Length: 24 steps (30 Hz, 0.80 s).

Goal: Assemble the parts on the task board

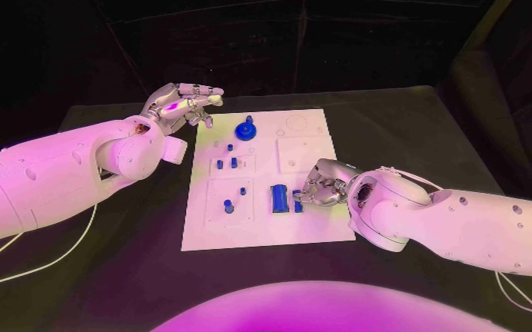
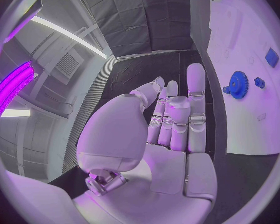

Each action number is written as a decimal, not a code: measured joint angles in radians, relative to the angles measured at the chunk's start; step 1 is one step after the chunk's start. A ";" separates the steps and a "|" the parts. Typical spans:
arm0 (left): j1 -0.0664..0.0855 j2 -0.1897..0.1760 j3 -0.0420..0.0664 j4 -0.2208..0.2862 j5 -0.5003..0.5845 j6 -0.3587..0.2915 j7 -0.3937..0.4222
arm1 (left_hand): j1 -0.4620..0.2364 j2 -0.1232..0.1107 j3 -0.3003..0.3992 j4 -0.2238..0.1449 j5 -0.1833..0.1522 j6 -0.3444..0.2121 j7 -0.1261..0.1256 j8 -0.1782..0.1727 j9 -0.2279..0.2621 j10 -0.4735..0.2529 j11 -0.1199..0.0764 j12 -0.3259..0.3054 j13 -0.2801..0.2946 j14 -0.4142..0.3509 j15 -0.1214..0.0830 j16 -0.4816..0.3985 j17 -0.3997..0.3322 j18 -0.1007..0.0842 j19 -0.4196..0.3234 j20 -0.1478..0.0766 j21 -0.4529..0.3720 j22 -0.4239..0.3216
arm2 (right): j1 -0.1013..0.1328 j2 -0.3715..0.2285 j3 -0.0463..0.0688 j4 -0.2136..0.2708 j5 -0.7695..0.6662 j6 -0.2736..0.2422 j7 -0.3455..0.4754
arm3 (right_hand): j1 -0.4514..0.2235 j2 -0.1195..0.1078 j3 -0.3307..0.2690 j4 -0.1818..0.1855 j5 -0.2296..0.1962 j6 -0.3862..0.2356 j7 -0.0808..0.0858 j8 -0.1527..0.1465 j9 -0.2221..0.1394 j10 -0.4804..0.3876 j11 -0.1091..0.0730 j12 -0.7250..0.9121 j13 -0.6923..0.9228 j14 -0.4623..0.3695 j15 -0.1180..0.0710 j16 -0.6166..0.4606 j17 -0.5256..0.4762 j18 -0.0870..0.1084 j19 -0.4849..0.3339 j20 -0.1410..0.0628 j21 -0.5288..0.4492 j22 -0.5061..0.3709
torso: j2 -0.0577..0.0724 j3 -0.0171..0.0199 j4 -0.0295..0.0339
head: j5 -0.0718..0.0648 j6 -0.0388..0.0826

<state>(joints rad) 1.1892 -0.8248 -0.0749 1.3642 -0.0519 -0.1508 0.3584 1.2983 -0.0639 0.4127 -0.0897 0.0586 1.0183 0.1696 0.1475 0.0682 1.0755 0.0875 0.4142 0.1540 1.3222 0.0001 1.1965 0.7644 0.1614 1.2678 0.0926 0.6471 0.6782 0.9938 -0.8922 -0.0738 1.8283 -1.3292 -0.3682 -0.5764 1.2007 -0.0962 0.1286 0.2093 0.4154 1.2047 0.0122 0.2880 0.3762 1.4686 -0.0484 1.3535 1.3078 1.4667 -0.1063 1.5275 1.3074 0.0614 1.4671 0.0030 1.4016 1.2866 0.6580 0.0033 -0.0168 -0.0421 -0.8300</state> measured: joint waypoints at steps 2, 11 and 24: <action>0.000 0.000 0.000 0.000 0.000 0.000 0.000 | 0.000 0.000 0.000 0.000 0.000 0.000 0.000 0.000 0.000 0.000 0.000 0.000 0.000 0.000 0.000 0.000 0.000 0.000 0.000 0.000 0.000 0.000 | 0.000 0.001 0.000 0.000 0.000 0.005 0.000 | -0.014 -0.014 -0.022 0.007 0.019 -0.005 0.005 0.005 0.005 0.000 0.000 0.001 0.000 0.000 0.000 0.000 0.000 0.000 0.000 0.000 0.000 0.001 | 0.000 0.0000 0.0000 | 0.001 -0.001; 0.000 -0.001 0.000 0.000 0.000 0.001 -0.001 | 0.000 0.000 0.000 0.000 0.000 0.000 0.000 0.000 0.000 0.000 0.000 0.000 0.000 0.000 0.000 0.000 0.000 0.000 0.000 0.000 0.000 0.000 | -0.001 -0.003 0.000 0.000 -0.003 0.015 0.003 | -0.076 -0.015 -0.126 0.068 -0.157 -0.013 0.006 0.020 0.025 0.000 0.000 0.001 0.000 0.000 0.000 0.000 0.000 0.000 0.000 0.000 0.000 0.001 | -0.001 0.0000 0.0000 | 0.002 0.001; 0.000 -0.001 0.000 -0.001 0.000 0.001 -0.002 | 0.000 0.000 0.000 0.000 0.000 0.000 0.000 0.000 0.000 0.000 0.000 0.000 0.000 0.000 0.000 0.000 0.000 0.000 0.000 0.000 0.000 0.000 | -0.001 -0.043 0.000 0.009 -0.012 0.009 0.025 | -0.012 0.008 -0.165 0.036 -0.160 -0.053 0.017 0.021 0.036 0.000 0.000 -0.032 0.000 0.000 0.000 -0.012 0.000 0.000 0.000 0.000 -0.016 -0.031 | -0.001 0.0005 0.0002 | -0.004 0.003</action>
<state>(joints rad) 1.1892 -0.8259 -0.0749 1.3631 -0.0519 -0.1498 0.3565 1.2983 -0.0639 0.4127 -0.0897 0.0586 1.0183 0.1696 0.1475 0.0682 1.0755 0.0875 0.4142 0.1538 1.3222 0.0002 1.1965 0.7644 0.1615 1.2678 0.0925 0.6471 0.6783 0.9932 -0.9350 -0.0741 1.8373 -1.3415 -0.3595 -0.5511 1.1883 -0.0878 -0.0369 0.2450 0.2556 1.1521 0.0289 0.3091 0.4124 1.4685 -0.0484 1.3220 1.3078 1.4668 -0.1061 1.5150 1.3073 0.0616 1.4671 0.0031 1.3861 1.2554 0.6570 0.0037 -0.0166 -0.0456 -0.8268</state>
